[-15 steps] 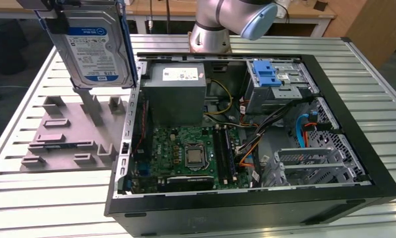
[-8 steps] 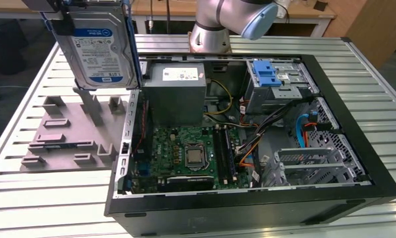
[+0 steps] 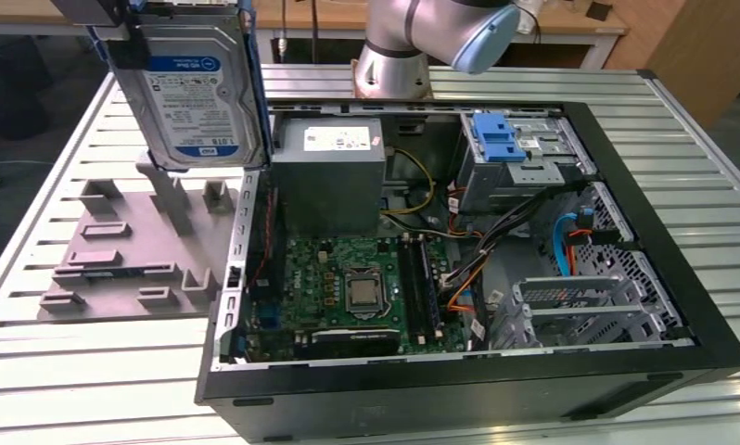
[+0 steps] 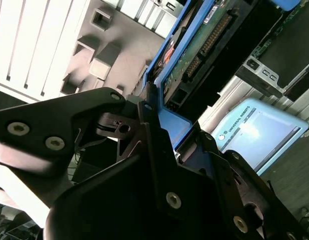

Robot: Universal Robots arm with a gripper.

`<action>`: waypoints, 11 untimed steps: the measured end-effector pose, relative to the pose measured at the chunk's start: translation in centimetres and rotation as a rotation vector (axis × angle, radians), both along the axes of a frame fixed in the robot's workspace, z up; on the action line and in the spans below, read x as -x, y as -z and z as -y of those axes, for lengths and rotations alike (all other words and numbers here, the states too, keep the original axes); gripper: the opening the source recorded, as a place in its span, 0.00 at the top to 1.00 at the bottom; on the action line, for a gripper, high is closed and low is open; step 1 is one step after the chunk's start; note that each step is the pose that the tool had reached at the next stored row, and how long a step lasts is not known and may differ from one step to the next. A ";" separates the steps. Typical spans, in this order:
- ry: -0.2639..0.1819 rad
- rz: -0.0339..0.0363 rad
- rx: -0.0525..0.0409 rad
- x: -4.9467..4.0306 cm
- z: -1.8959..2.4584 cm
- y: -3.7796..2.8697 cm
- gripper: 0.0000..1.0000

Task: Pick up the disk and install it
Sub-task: 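Pick up the disk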

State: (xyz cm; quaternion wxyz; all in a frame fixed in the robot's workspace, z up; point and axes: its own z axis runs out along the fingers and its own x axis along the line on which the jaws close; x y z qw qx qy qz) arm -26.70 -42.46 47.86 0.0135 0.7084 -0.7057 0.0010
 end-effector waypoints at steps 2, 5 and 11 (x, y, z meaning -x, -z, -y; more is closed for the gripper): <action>0.000 0.0000 0.0000 -0.18 0.08 0.01 0.64; 0.000 0.0000 0.0000 -0.46 0.20 0.03 0.64; 0.000 0.0000 0.0000 -1.09 0.45 0.07 0.64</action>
